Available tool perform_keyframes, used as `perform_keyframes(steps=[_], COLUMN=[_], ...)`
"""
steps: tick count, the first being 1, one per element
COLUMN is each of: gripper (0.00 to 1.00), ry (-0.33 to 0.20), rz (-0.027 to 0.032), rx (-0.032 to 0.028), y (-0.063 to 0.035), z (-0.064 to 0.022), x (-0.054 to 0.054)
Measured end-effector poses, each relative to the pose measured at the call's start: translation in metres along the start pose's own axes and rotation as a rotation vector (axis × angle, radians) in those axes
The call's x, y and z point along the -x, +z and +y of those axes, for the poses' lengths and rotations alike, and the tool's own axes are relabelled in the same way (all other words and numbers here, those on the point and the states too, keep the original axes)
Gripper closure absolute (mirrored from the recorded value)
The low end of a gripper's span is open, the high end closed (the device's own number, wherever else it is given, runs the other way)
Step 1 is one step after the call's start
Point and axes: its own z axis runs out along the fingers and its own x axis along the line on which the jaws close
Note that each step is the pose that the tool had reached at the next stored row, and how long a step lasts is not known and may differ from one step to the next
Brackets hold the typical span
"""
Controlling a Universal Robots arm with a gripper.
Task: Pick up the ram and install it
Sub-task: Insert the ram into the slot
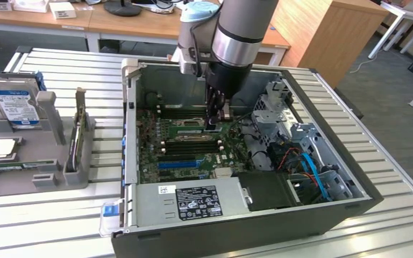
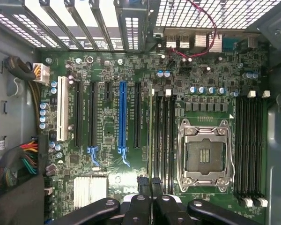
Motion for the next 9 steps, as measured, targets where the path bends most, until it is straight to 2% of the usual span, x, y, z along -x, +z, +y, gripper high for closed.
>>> perform_keyframes(steps=[6,9], gripper=[0.88,0.88], ry=[0.001,0.003], rz=[-0.0005,-0.0007], rx=[0.0,-0.0001], y=[0.0023,0.0033], z=[-0.0006,-0.007], x=[0.0001,0.0001])
